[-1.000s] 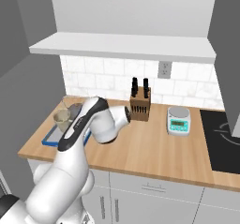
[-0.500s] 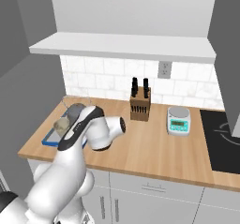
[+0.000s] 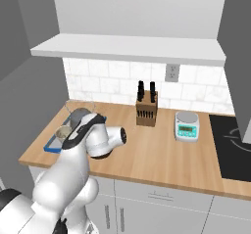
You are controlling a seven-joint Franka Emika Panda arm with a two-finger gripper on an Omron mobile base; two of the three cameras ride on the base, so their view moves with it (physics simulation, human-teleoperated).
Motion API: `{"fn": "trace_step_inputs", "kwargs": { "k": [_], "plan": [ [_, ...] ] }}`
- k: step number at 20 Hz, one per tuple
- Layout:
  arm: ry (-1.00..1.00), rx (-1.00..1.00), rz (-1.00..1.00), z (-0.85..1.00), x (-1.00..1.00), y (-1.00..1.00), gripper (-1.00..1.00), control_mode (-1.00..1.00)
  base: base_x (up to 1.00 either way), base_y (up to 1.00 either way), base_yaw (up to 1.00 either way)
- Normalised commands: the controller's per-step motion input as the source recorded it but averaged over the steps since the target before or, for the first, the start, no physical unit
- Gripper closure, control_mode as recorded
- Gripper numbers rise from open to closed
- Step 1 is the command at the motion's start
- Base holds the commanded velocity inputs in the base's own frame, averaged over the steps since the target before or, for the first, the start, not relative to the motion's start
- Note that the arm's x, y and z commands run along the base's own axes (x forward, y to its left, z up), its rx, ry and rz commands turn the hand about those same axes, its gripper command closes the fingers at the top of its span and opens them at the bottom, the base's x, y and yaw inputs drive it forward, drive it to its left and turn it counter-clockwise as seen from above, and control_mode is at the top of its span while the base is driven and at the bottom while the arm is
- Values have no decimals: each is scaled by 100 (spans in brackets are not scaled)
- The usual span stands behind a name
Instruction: Pick the kettle from the counter and place it on the tray. Then pick the mug from the cabinet and place it on the tray. Then close the cabinet doors.
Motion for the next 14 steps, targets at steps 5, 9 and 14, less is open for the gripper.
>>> {"fn": "trace_step_inputs", "kwargs": {
  "k": [5, 9, 14],
  "plan": [
    [0, 0, 0, -25, 29, 5, 100, -100, 0, 0, 0],
    [0, 0, 0, -28, 28, 4, 100, -100, 0, 0, 0],
    [0, 0, 1, -34, 25, 1, 100, -100, 0, 0, 0]
  ]
}}
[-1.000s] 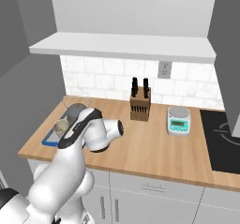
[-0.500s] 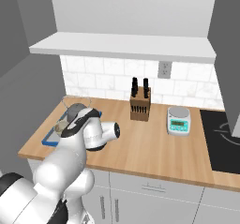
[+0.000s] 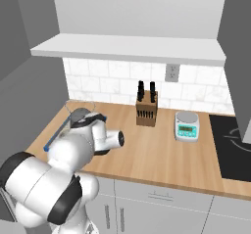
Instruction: Pick the kettle from the counter and place it on the tray. Then pick the mug from the cabinet and place it on the tray. Then close the cabinet doors.
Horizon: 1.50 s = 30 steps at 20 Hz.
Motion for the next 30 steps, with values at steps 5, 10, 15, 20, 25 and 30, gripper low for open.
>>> {"fn": "trace_step_inputs", "kwargs": {
  "k": [5, 10, 15, 20, 25, 30],
  "plan": [
    [0, 0, 3, -17, 20, 0, 100, -100, 0, 0, 0],
    [0, 0, 3, -14, 20, 0, 100, -100, 0, 0, 0],
    [0, 0, 4, -15, 14, 0, 100, -100, 0, 0, 0],
    [0, 0, 4, -16, 8, 0, 100, -100, 0, 0, 0],
    [0, 0, 3, -8, -2, 1, -100, -100, 0, 0, 0],
    [0, 0, 0, 1, 0, 0, -100, -100, 0, 0, 0]
  ]
}}
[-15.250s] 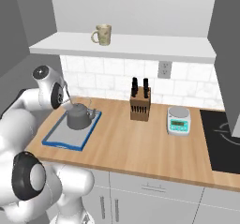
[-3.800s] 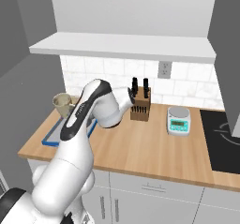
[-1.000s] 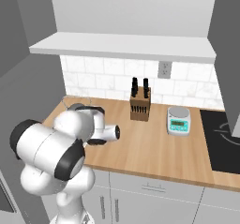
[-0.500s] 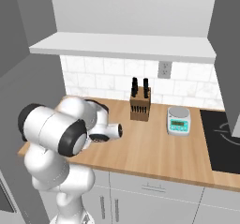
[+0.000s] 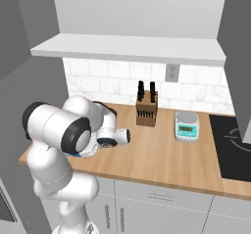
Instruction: Pick the kettle from the counter and place it on the tray. Then pick the mug from the cabinet and place it on the tray. Then close the cabinet doors.
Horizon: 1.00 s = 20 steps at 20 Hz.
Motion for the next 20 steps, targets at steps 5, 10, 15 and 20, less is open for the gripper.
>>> {"fn": "trace_step_inputs", "kwargs": {
  "k": [5, 10, 15, 20],
  "plan": [
    [0, 0, 0, 9, 0, 0, -100, -100, 0, 0, 0],
    [0, 1, -3, 16, -2, -11, -100, -100, 0, 0, 0],
    [0, 1, -8, 16, -9, -34, -100, -100, 0, 0, 0],
    [0, 3, -13, 35, -24, -49, -100, -100, 0, 0, 0]
  ]
}}
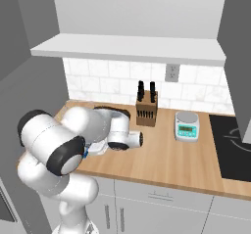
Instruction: Pick the kettle from the counter and place it on the tray. Then pick the mug from the cabinet and place it on the tray. Then close the cabinet doors.
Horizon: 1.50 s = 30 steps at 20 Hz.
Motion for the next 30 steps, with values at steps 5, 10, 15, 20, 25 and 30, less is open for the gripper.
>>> {"fn": "trace_step_inputs", "kwargs": {
  "k": [5, 10, 15, 20, 25, 30],
  "plan": [
    [0, 1, -14, 44, -33, -53, -100, -100, 0, 0, 0],
    [0, -1, -12, 51, -38, -48, -100, -100, 0, 0, 0],
    [0, -2, -12, 64, -41, -46, -100, -100, 0, 0, 0],
    [4, 0, -14, 60, -35, -6, -100, -100, 0, 0, 0],
    [6, -3, -7, 7, -20, 0, -100, -100, 0, 0, 0],
    [0, 10, -16, 5, -38, -36, -100, -100, 0, 0, 0]
  ]
}}
